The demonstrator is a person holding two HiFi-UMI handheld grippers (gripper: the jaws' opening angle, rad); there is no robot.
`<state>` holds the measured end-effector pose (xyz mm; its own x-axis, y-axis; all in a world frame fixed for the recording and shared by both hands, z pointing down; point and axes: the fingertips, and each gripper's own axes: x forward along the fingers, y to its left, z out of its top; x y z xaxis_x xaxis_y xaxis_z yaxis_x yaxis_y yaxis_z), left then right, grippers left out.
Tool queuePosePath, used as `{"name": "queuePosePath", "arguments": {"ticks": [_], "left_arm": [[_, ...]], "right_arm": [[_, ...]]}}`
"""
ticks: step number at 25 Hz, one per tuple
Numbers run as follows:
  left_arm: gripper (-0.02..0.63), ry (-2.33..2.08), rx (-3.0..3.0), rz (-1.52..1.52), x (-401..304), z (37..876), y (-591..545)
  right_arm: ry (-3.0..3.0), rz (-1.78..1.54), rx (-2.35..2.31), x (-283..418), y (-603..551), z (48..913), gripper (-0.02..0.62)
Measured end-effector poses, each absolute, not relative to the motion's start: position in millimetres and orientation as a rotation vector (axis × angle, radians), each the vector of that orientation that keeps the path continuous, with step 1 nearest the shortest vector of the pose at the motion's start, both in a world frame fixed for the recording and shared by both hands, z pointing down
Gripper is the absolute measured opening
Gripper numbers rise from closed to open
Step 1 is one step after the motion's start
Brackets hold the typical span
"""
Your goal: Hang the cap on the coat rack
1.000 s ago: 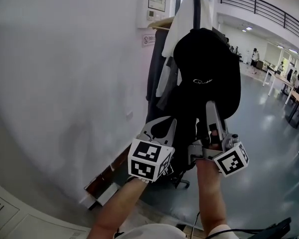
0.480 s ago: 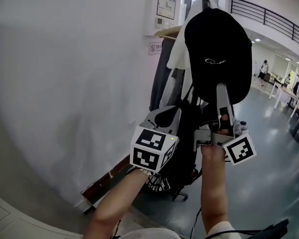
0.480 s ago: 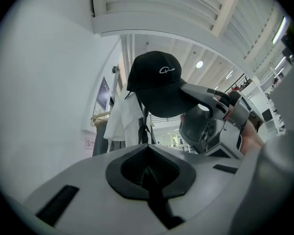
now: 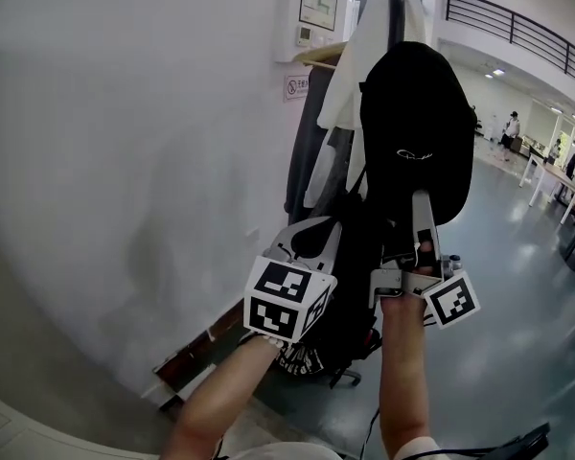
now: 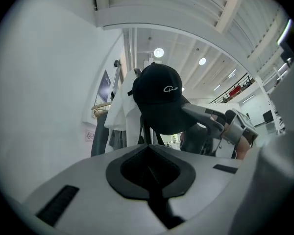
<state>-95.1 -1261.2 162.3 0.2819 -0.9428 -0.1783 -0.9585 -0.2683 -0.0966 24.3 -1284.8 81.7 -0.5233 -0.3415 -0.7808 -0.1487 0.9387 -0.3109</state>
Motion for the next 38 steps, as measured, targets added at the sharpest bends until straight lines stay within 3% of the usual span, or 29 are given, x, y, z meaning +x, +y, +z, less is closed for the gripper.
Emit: {"name": "queuePosePath", "arguments": {"ticks": [18,32,38], "left_arm": [[0.003,1.741,-2.508,0.064,-76.1,208.2,-1248.8],[0.003,1.734,-2.532,0.048,-66.8,216.4,-1235.8],[0.003,1.732,-2.542,0.047,-63.5,218.2,-1231.2]], "right_arm": [[2.057,-0.499,-0.407,49.6,-1264.9,181.3,0.018],[2.081,-0.498,-0.432,47.3,-1252.7,192.5,0.023],[2.129,-0.501,-0.532,39.6,-1258.9,203.4,0.084]]}}
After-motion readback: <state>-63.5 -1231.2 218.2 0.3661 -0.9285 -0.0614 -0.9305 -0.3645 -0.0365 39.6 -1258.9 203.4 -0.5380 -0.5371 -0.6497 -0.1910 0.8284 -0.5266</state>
